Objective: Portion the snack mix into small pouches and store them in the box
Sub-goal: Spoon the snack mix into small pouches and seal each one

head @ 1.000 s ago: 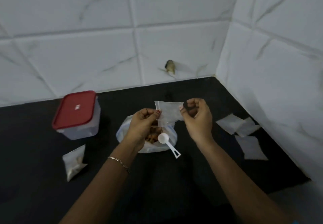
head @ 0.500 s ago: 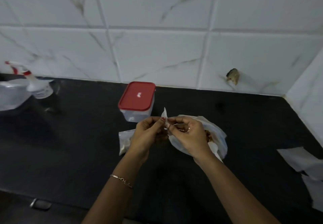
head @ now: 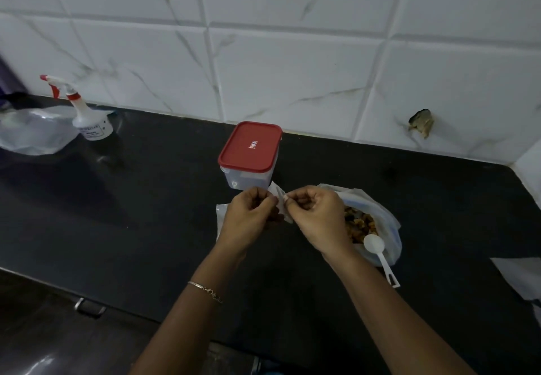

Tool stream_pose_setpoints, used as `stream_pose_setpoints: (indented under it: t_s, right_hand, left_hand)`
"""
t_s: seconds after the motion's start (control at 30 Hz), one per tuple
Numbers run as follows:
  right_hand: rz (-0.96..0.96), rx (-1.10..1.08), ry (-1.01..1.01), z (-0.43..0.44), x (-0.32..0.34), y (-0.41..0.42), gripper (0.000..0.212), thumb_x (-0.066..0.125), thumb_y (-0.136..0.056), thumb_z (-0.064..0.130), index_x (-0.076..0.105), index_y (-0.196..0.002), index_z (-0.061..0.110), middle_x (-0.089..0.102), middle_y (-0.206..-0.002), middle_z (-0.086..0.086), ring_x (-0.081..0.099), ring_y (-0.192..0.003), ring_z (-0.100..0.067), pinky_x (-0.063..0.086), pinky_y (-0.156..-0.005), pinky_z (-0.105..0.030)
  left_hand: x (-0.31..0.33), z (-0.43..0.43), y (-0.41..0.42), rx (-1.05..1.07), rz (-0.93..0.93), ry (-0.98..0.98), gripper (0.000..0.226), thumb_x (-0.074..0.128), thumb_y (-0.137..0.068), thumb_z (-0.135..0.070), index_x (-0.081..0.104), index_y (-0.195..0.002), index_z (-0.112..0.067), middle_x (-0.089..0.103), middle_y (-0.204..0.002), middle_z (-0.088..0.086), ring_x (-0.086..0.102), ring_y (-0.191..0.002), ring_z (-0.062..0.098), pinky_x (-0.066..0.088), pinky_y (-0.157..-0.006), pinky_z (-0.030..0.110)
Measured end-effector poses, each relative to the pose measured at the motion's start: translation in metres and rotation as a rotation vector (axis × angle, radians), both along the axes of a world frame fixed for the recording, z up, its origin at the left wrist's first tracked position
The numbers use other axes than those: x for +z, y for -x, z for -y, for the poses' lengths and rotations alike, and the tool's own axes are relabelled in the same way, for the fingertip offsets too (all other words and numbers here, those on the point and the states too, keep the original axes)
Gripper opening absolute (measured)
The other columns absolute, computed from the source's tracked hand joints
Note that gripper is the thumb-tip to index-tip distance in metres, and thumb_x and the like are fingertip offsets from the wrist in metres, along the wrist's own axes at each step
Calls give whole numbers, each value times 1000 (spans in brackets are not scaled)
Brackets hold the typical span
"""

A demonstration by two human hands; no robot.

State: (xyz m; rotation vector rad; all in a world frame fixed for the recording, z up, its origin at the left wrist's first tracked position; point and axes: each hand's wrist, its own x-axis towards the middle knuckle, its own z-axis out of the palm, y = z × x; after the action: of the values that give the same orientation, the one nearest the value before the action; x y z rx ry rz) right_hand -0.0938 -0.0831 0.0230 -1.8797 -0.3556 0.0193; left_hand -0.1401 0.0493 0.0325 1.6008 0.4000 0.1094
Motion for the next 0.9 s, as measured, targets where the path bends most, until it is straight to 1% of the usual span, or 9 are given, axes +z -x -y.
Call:
stream_pose_setpoints:
  t_s: [0.1,0.27,0.37,0.53,0.67,0.73,0.77,0.8,0.9]
  right_hand:
    - [32,-51,21,0,3,-5,10,70,-84,12,70,-82,22,70,-75,10,67,-71,-1,58,-66,-24]
    - [76,63,50,7,8,-13,23,61,-86,1,57,-88,23,61,-82,0,63,-77,-19,57,-69,-45]
    - [182,179,214,8,14,-12,23,56,-90,-1,65,-88,20,57,-88,8,60,-81,-10,56,-74,-33]
    - [315,49,501,11,19,-15,19,59,-92,20,72,-106,25,56,-93,7,54,-77,-6,44,-65,-16]
    - [297,-7,599,9,23,-17,31,71,-84,37,69,-112,24,63,-106,7,56,-87,-3,45,-75,-19]
    - [267,-15,635,9,26,-18,41,75,-80,42,67,-114,22,64,-106,6,56,-87,-4,42,-74,-19]
    - [254,-13,655,10,28,-20,43,75,-79,43,66,-115,22,64,-107,5,57,-89,-5,43,-76,-20]
    - [236,-6,682,12,29,-21,43,75,-79,43,66,-115,21,64,-108,4,58,-92,-8,44,-79,-21]
    - [191,18,762,18,32,-26,45,74,-79,45,64,-117,23,61,-112,4,50,-90,-6,38,-77,-21]
  left_hand:
    - [0,-2,-1,10,-4,-19,15,52,-97,-15,60,-100,-3,68,-95,18,69,-85,26,58,-71,30]
    - [3,-8,-3,8,-30,-125,16,52,-95,-18,61,-100,-5,67,-86,11,68,-79,19,55,-64,25]
    - [4,-9,-5,11,-25,-181,17,55,-93,-20,63,-95,-5,68,-86,12,67,-76,18,52,-62,22]
    - [9,-9,-5,-16,47,-328,11,58,-90,-16,65,-83,-10,69,-78,9,68,-78,23,57,-71,35]
    - [11,-2,-4,-84,161,-451,10,59,-91,-14,65,-83,-16,67,-75,0,63,-68,7,51,-60,20]
    - [7,-2,-5,-120,220,-495,4,62,-90,-16,65,-88,-17,67,-81,-5,63,-74,2,50,-64,17]
    - [4,-3,-6,-143,244,-509,8,66,-87,-21,64,-94,-18,67,-89,-6,64,-81,5,52,-68,20]
    - [0,-5,-6,-166,261,-525,25,71,-82,-30,61,-102,-20,65,-101,-6,63,-89,8,54,-73,25]
    - [-10,-12,-11,-262,224,-676,90,84,-60,-51,41,-136,-28,47,-135,-10,45,-125,11,44,-100,33]
